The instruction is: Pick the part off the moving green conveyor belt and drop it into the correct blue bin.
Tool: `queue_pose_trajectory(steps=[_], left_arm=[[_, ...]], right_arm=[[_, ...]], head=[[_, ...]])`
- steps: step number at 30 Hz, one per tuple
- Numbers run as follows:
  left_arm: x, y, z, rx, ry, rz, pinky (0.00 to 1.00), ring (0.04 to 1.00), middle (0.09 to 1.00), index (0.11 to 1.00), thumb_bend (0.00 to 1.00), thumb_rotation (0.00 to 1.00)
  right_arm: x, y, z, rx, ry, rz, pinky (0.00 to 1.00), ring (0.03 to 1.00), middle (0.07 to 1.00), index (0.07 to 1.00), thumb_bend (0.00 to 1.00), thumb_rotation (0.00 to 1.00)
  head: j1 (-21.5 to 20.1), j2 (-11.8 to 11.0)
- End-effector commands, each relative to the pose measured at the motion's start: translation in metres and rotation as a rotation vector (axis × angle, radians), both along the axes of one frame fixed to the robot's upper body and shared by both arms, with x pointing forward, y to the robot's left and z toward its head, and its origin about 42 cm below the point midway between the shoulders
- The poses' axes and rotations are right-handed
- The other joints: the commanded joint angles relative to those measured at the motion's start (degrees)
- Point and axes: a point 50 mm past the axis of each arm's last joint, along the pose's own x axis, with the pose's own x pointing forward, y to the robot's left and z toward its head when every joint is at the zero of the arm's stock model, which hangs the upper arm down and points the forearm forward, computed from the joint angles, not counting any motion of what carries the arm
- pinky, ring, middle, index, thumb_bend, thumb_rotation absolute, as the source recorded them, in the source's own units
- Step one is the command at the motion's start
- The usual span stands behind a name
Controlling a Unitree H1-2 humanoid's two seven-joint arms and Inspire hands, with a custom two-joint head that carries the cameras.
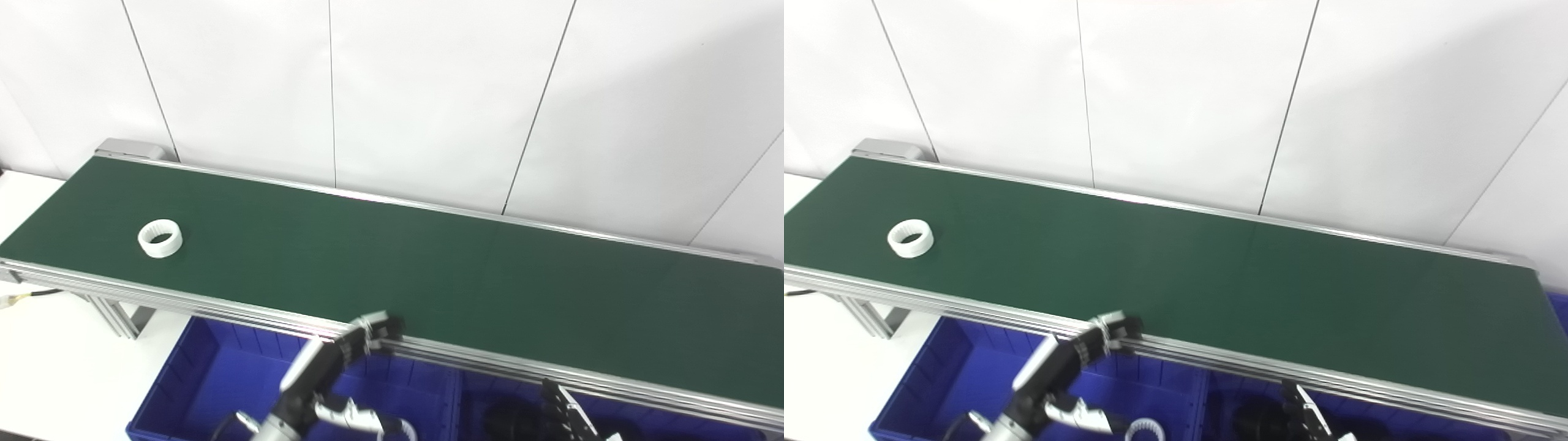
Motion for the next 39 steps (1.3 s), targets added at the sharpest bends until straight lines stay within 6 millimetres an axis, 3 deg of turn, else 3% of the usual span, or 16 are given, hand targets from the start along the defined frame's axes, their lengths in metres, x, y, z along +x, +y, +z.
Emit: queue_pose_trajectory(steps=[1, 6, 14, 18, 24, 30, 39], left_arm=[[0.010, 0.001, 0.033, -0.033, -0.121, 0.006, 0.72, 0.799, 0.835, 0.835, 1.00, 0.24], [0.020, 0.006, 0.059, 0.004, -0.206, 0.055, 0.71, 0.810, 0.845, 0.829, 1.00, 0.29], [0.034, 0.017, 0.074, 0.153, -0.276, 0.200, 0.78, 0.843, 0.871, 0.859, 0.98, 0.42], [0.048, 0.032, 0.070, 0.248, -0.246, 0.316, 0.84, 0.888, 0.906, 0.885, 0.87, 0.41], [0.068, 0.060, 0.064, 0.432, -0.203, 0.497, 0.82, 0.876, 0.907, 0.883, 0.81, 0.39], [0.086, 0.081, 0.064, 0.556, -0.198, 0.627, 0.84, 0.899, 0.916, 0.889, 0.81, 0.41], [0.109, 0.102, 0.061, 0.712, -0.191, 0.715, 0.81, 0.883, 0.919, 0.895, 0.81, 0.38]], right_arm=[[0.005, 0.002, 0.011, 0.022, -0.088, 0.013, 0.77, 0.850, 0.890, 0.921, 0.79, 0.17], [0.005, 0.001, 0.011, 0.025, -0.093, 0.007, 0.76, 0.847, 0.885, 0.919, 0.79, 0.17], [0.007, -0.003, 0.009, 0.020, -0.090, 0.002, 0.77, 0.846, 0.885, 0.916, 0.79, 0.17], [0.009, -0.002, 0.008, 0.026, -0.083, -0.001, 0.77, 0.852, 0.886, 0.913, 0.79, 0.18], [0.011, -0.002, 0.006, 0.028, -0.093, 0.000, 0.76, 0.841, 0.881, 0.907, 0.79, 0.19], [0.013, -0.003, 0.005, 0.023, -0.093, 0.000, 0.74, 0.834, 0.880, 0.903, 0.79, 0.19], [0.014, -0.004, 0.003, 0.031, -0.094, 0.002, 0.75, 0.839, 0.877, 0.900, 0.80, 0.18]], head=[[0.3, -0.3], [0.5, -0.3], [1.4, -0.7], [1.2, -0.8], [0.9, -1.1], [1.1, -1.6], [1.3, -2.0]])
